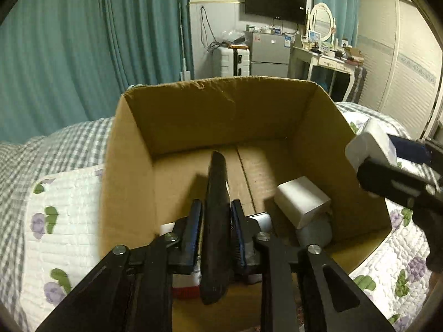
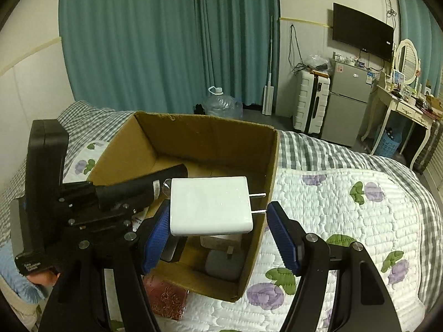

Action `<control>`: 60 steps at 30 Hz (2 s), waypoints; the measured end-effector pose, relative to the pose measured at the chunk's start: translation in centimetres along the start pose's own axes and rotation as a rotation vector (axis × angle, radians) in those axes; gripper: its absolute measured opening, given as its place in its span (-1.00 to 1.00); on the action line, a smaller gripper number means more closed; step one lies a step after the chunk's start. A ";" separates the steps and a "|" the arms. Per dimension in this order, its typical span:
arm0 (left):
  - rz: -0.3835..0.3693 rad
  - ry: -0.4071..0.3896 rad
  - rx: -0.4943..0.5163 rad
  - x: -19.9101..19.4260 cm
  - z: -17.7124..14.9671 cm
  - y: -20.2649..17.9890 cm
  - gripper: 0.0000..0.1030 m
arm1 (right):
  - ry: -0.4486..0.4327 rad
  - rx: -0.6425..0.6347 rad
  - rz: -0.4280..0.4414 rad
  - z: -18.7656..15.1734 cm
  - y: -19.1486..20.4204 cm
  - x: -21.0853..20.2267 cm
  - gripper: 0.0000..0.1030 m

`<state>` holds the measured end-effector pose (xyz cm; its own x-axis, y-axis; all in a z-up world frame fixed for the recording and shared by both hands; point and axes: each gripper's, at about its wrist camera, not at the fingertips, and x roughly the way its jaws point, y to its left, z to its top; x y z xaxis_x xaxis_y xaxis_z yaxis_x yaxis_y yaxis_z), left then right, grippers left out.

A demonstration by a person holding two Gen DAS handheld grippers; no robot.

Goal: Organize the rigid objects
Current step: 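Carry the remote and charger into the box and open both grippers, then grasp the pink rose-printed card with the right gripper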

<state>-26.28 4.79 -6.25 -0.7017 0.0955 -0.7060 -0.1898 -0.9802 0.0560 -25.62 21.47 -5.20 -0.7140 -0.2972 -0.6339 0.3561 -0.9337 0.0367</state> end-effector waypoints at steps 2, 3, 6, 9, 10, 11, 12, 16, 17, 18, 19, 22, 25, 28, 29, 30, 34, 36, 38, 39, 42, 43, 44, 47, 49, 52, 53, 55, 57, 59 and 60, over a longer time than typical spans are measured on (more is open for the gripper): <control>-0.008 -0.014 0.001 -0.9 0.0 0.1 0.15 | -0.006 -0.007 -0.009 0.4 0.1 0.1 0.33; 0.005 -0.044 -0.002 -1.8 0.0 0.3 0.19 | -0.008 -0.013 -0.015 0.8 0.3 0.3 0.33; 0.016 -0.066 -0.010 -3.4 0.1 1.0 0.19 | -0.009 -0.023 -0.023 1.9 0.5 1.6 0.33; 0.014 -0.070 -0.036 -4.6 0.1 2.3 0.19 | -0.012 -0.026 -0.038 3.0 0.9 3.4 0.33; 0.018 -0.072 -0.040 -4.9 0.1 2.6 0.19 | -0.012 -0.025 -0.041 3.3 1.0 4.2 0.35; 0.020 -0.074 -0.044 -5.2 0.1 2.9 0.19 | -0.017 -0.022 -0.043 3.5 1.2 4.5 0.35; 0.025 -0.075 -0.053 -5.5 0.0 3.3 0.19 | -0.021 -0.020 -0.041 3.6 1.4 4.9 0.41; 0.027 -0.063 -0.087 -7.1 -0.8 4.6 0.19 | -0.041 -0.031 -0.086 3.3 2.1 4.1 0.68; 0.035 -0.066 -0.091 -7.5 -0.9 4.8 0.19 | -0.041 -0.031 -0.086 3.1 2.2 3.2 0.68; 0.046 -0.072 -0.095 -8.3 -1.3 5.1 0.19 | -0.042 -0.032 -0.088 2.8 2.3 2.2 0.68; 0.051 -0.078 -0.095 -8.9 -1.5 5.3 0.19 | -0.048 -0.033 -0.098 2.4 2.5 1.0 0.71; 0.077 -0.091 -0.094 -11.2 -2.9 5.5 0.21 | -0.057 -0.047 -0.137 0.6 3.2 -3.2 0.78; 0.114 -0.088 -0.099 -12.7 -5.1 5.8 0.25 | -0.046 -0.040 -0.124 -1.7 3.9 -5.6 0.80; 0.120 -0.070 -0.117 -13.1 -7.5 6.3 0.25 | 0.040 -0.022 -0.076 -4.8 4.7 -5.3 0.80; 0.123 -0.060 -0.123 -12.9 -8.4 6.4 0.25 | 0.066 -0.018 -0.071 -5.7 4.9 -4.8 0.80; 0.129 -0.052 -0.122 -12.7 -8.9 6.3 0.25 | 0.102 -0.015 -0.070 -6.6 5.2 -4.0 0.80; 0.158 -0.014 -0.099 -11.0 -10.8 6.1 0.25 | 0.210 -0.057 -0.063 -9.7 7.3 -0.5 0.80; 0.152 0.004 -0.094 -10.0 -11.4 6.1 0.25 | 0.237 -0.076 -0.063 -10.8 8.0 0.6 0.80; 0.153 0.017 -0.087 -9.1 -11.8 6.2 0.25 | 0.266 -0.076 -0.060 -11.3 8.4 2.2 0.80; 0.153 0.029 -0.083 -8.6 -12.3 6.3 0.25 | 0.278 -0.069 -0.058 -11.4 8.5 2.8 0.80; 0.148 0.061 -0.085 -7.4 -13.1 6.6 0.25 | 0.315 -0.052 -0.050 -11.8 8.4 4.7 0.80; 0.147 0.068 -0.085 -7.1 -13.2 6.7 0.25 | 0.331 -0.046 -0.048 -12.0 8.3 5.4 0.80; 0.146 0.076 -0.085 -6.8 -13.4 6.8 0.25 | 0.342 -0.043 -0.052 -12.1 8.3 5.9 0.80; 0.132 0.093 -0.094 -6.2 -13.7 7.0 0.25 | 0.376 -0.031 -0.045 -12.6 8.1 7.2 0.80; 0.128 0.099 -0.094 -6.0 -13.8 7.0 0.25 | 0.379 -0.039 -0.042 -12.7 8.1 7.6 0.78; 0.129 0.111 -0.086 -5.7 -14.0 6.7 0.25 | 0.357 -0.055 -0.018 -12.9 8.2 7.2 0.41; 0.131 0.114 -0.083 -5.7 -14.0 6.7 0.25 | 0.348 -0.054 -0.013 -13.0 8.2 6.8 0.41; 0.138 0.117 -0.075 -5.7 -14.1 6.5 0.25 | 0.330 -0.047 -0.008 -13.2 7.9 5.9 0.40; 0.147 0.114 -0.068 -5.9 -14.0 6.3 0.25 | 0.307 -0.042 -0.009 -13.3 7.7 4.7 0.39; 0.148 0.107 -0.064 -6.2 -14.0 6.1 0.25 | 0.277 -0.041 -0.011 -13.4 7.4 3.1 0.39; 0.145 0.104 -0.063 -6.4 -13.9 6.0 0.25 | 0.268 -0.041 -0.013 -13.3 7.3 2.4 0.39</control>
<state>-13.43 -4.13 -11.20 -0.6432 -0.0628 -0.7632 -0.0460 -0.9917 0.1204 -16.73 16.62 -16.77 -0.5355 -0.2170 -0.8162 0.3762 -0.9265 -0.0005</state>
